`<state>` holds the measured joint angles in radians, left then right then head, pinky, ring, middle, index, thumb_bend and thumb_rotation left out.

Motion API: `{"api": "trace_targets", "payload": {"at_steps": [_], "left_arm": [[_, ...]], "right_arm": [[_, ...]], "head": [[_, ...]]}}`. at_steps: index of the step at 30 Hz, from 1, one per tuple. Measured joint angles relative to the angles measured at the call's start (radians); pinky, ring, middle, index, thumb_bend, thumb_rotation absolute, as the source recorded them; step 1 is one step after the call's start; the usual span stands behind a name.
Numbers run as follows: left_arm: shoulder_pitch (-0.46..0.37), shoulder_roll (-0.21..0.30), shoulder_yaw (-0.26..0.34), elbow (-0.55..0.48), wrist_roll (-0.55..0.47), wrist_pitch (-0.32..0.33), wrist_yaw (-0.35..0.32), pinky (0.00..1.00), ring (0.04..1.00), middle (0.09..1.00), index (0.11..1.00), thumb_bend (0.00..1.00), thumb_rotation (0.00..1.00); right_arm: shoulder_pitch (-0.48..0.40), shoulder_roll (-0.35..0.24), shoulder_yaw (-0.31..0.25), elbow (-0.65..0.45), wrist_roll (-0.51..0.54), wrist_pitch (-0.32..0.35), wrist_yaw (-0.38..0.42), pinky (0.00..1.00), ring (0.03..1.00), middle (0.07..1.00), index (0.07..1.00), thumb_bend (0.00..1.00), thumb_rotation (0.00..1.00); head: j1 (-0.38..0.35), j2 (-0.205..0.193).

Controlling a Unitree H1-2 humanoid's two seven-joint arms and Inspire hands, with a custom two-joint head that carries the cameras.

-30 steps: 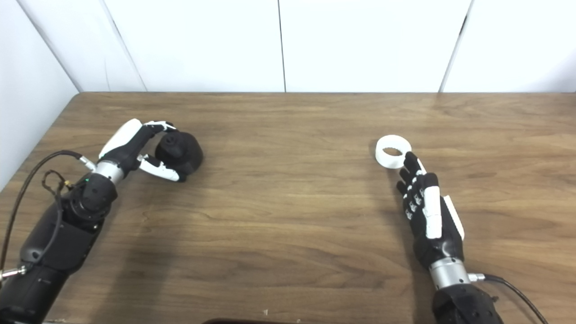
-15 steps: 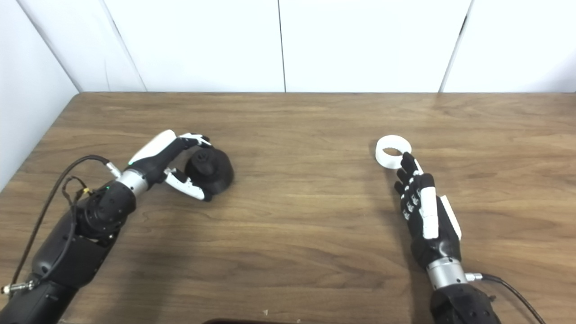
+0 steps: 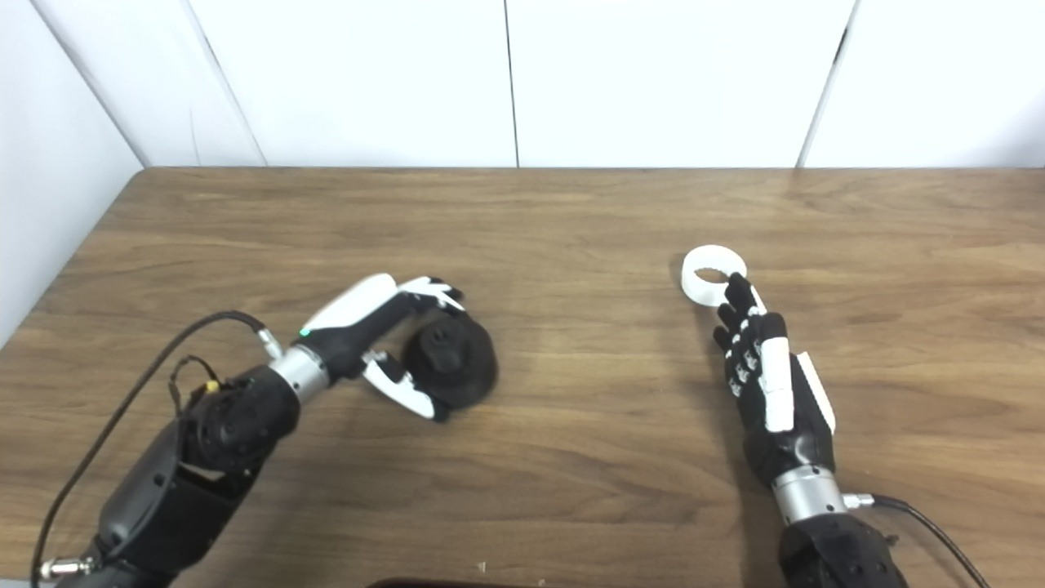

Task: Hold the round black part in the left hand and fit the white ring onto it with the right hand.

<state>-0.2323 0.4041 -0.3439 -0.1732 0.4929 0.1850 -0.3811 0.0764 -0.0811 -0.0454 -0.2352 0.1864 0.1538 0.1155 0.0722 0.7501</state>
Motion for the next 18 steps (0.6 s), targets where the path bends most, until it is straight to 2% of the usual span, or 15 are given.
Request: {"api": "trace_targets", "payload": {"at_steps": [4,11,18], "left_arm": [[0.008,-0.011,-0.018,-0.020,0.025,-0.001,-0.001,0.86,0.980,0.905,0.619,0.84,0.21],[0.033,-0.068,-0.066,-0.069,0.065,0.000,-0.007,0.87,0.980,0.913,0.624,0.84,0.18],[0.049,-0.097,-0.071,-0.072,0.073,-0.007,0.003,0.85,0.976,0.908,0.623,0.85,0.18]], "right_arm": [[0.000,0.000,0.000,0.000,0.000,0.000,0.000,1.00,1.000,1.000,0.978,0.68,1.00],[0.001,0.001,0.001,-0.004,-0.005,0.005,-0.002,1.00,1.000,1.000,0.979,0.68,1.00],[0.001,0.001,0.001,-0.011,-0.007,0.019,-0.008,1.00,1.000,1.000,0.977,0.68,1.00]], "head": [[-0.006,0.002],[-0.012,0.006],[-0.014,0.006]]}}
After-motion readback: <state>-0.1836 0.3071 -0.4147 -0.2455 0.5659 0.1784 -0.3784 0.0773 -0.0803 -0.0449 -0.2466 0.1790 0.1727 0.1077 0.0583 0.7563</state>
